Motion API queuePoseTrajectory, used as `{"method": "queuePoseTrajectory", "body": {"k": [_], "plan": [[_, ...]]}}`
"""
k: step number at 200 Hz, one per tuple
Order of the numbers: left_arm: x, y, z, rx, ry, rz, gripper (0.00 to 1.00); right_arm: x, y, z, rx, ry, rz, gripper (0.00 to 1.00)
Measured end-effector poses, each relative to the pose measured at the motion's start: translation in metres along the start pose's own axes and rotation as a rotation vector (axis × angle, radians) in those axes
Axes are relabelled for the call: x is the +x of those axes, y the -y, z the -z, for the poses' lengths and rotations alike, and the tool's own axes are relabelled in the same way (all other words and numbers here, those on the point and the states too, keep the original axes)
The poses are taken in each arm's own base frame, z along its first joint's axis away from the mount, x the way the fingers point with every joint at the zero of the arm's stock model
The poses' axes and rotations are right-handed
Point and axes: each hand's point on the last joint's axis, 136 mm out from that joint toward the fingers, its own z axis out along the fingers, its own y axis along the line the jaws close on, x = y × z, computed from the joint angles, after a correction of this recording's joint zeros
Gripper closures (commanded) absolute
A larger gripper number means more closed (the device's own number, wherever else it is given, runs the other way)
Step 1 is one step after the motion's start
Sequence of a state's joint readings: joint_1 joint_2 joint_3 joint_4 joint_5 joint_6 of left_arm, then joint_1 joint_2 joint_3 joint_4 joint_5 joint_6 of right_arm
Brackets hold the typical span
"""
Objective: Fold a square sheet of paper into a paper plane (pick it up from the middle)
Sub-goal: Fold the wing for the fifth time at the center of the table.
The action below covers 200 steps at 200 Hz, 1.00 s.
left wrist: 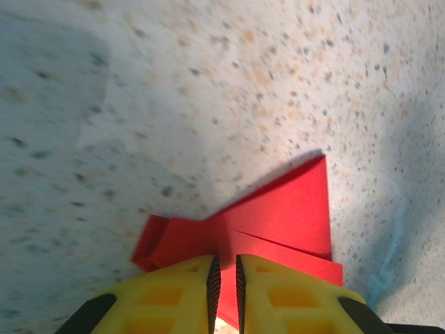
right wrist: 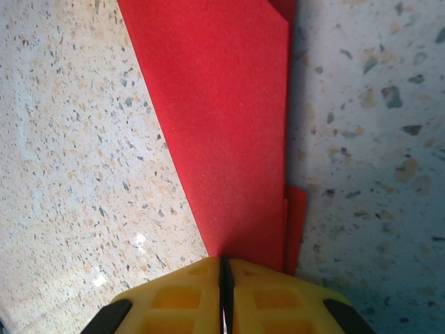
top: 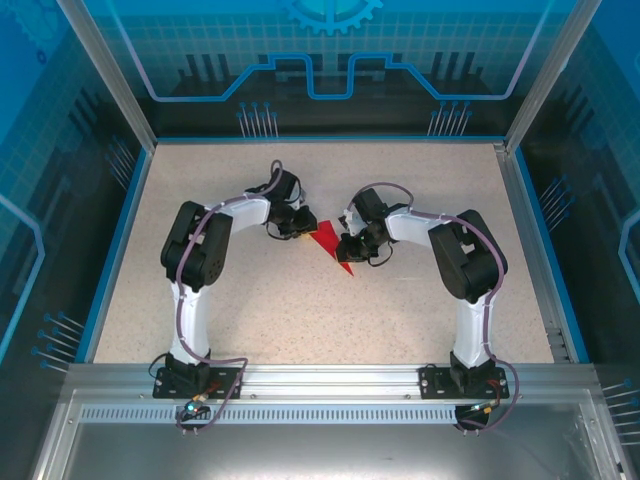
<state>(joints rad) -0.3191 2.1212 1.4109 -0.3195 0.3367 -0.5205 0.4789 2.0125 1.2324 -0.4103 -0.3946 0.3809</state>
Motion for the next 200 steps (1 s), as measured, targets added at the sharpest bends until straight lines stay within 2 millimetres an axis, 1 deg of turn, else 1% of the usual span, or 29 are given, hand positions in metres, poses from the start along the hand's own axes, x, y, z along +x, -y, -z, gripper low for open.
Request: {"method": "queuePoseTrajectory", "body": {"k": [15,43,114,154,180,200], "plan": [[-0.006,-0.007,0.003,-0.012,0.015,0.013,0.81,0.000,0.000,0.000,-0.001,-0.001,0.000,0.89],[-0.012,-0.013,0.006,-0.016,0.027,0.026,0.81,0.000,0.000,0.000,-0.002,-0.001,-0.001,0.90],[-0.014,-0.015,0.006,-0.025,0.038,0.031,0.81,0.000,0.000,0.000,-0.003,-0.005,-0.004,0.90],[-0.021,-0.017,0.010,-0.019,0.056,0.036,0.80,0.000,0.000,0.000,-0.004,-0.006,-0.004,0.90],[-0.031,-0.018,0.020,-0.017,0.094,0.036,0.79,0.000,0.000,0.000,-0.004,-0.005,-0.004,0.89],[-0.036,-0.004,0.039,0.006,0.145,0.008,0.78,0.000,0.000,0.000,-0.004,-0.006,-0.004,0.90]]}}
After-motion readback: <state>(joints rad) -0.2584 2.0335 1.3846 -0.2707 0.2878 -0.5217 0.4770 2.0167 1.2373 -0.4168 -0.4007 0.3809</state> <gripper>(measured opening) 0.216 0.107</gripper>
